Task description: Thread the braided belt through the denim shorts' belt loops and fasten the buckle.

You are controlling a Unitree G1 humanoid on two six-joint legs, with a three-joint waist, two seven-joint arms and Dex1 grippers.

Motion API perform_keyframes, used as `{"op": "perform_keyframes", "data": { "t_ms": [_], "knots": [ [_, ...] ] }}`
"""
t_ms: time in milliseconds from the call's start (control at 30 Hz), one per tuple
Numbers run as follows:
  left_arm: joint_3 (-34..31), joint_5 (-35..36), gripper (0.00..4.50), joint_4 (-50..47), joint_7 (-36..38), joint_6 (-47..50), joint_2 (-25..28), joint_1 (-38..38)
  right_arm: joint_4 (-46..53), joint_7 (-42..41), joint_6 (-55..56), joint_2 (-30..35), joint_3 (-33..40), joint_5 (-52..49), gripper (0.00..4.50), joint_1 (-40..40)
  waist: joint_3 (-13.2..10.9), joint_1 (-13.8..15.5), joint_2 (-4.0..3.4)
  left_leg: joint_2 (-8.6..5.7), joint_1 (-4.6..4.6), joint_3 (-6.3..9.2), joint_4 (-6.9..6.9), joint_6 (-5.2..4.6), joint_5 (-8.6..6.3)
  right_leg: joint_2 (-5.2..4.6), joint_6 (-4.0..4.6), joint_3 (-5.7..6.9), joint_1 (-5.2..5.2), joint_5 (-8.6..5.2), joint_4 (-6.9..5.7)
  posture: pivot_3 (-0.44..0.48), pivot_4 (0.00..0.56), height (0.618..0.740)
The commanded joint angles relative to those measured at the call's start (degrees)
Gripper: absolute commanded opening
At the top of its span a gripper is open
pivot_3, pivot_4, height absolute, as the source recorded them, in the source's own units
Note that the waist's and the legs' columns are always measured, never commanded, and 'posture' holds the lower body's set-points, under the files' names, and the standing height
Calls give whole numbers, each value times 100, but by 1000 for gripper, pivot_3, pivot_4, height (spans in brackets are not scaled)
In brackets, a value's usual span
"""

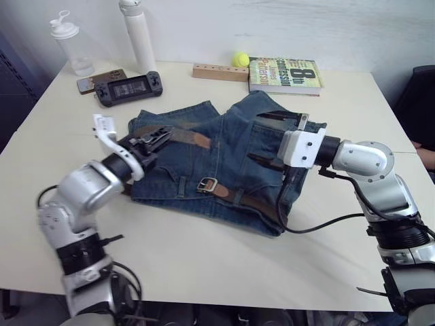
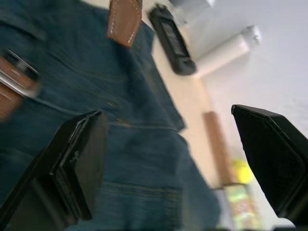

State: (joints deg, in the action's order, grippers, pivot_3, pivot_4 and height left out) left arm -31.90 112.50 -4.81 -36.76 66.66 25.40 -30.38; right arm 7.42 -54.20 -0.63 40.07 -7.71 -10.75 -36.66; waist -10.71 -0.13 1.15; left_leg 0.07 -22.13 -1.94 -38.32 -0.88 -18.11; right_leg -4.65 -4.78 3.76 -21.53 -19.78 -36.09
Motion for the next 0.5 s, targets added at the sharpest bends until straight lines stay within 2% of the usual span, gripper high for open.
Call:
{"op": "perform_keyframes", "data": {
  "t_ms": [33, 133, 233, 367, 500],
  "knots": [
    [-98, 50, 0, 664, 1328, 986, 1400, 326, 1194, -672, -2268, 429, 389, -2086, 4393, -85, -7, -13, -7, -7, 1, 2, 5, 0, 0, -6, 1, 0, -2, 0, -1, 0, 150, 738],
    [-63, 50, 0, 973, 2046, 1258, 2299, 845, 1410, -904, -3417, 772, 582, -3009, 4393, -278, -10, -3, -13, -9, -1, 11, 23, -1, 0, -14, 5, -3, -5, -1, 11, 0, 150, 738],
    [-97, 50, 0, 1238, 2320, 1235, 2633, 1365, 1400, -859, -3957, 794, 672, -3362, 4393, -514, -12, 5, -16, -23, -2, 26, 27, -2, -1, -37, 8, 1, -5, -3, 17, 0, 150, 738],
    [45, 50, 0, 1131, 2473, 1011, 2491, 1541, 1431, -733, -4205, 671, 711, -3508, 4393, -651, -14, 9, -19, -37, -2, 41, 28, -4, -2, -56, 14, 6, -4, -6, 19, 0, 150, 738],
    [212, 50, 0, 752, 1907, 289, 1847, 1704, 1394, -434, -4382, 521, 773, -3489, 4393, -712, -15, -5, -22, -43, -3, 42, 36, -6, -3, -63, 14, 6, -6, -6, 20, 0, 150, 738]
  ]
}}
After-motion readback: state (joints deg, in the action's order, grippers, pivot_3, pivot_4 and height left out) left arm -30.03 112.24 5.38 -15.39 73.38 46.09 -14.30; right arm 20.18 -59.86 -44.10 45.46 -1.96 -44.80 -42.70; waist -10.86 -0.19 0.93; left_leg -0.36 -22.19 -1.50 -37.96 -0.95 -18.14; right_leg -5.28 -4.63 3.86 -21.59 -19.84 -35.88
